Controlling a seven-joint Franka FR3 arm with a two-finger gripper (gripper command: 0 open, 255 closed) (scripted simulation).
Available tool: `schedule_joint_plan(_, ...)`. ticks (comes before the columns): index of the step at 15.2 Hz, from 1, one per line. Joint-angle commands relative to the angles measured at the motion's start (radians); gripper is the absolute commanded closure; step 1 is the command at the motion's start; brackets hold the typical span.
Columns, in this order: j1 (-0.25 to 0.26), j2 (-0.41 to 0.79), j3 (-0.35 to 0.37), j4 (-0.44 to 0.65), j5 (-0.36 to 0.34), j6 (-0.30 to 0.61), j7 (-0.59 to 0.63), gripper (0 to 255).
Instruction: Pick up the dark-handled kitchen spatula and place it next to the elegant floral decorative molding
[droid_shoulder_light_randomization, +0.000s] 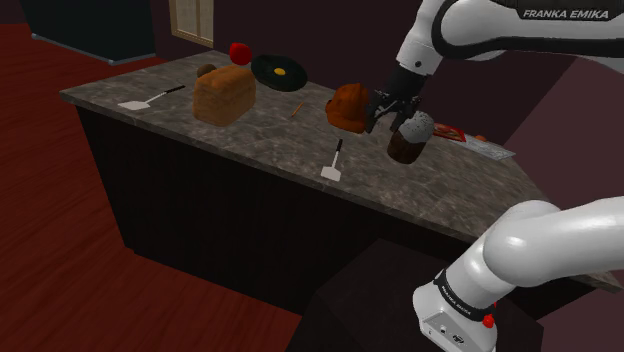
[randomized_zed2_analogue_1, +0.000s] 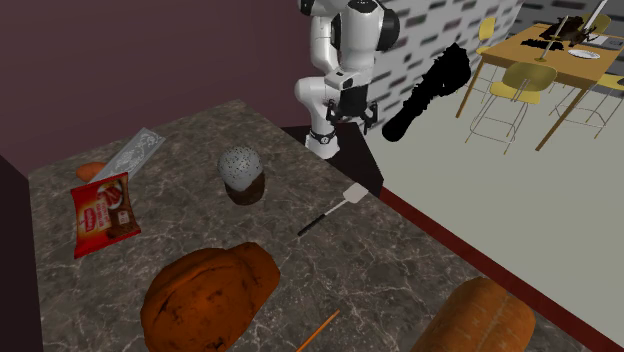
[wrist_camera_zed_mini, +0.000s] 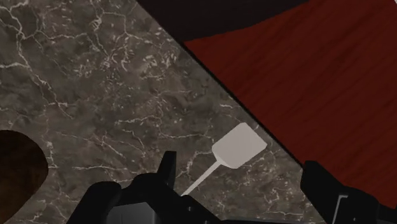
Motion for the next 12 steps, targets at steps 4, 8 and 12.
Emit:
schedule_joint_plan(4,-0.064,0.164,0.055,0.017,-0.006,0.153,0.206,0)
schedule_joint_plan(8,-0.115,0.305,0.085,0.05,-0.033,0.261,0.371,0)
schedule_joint_plan(12,-0.162,0.448,0.099,0.098,-0.077,0.35,0.539,0)
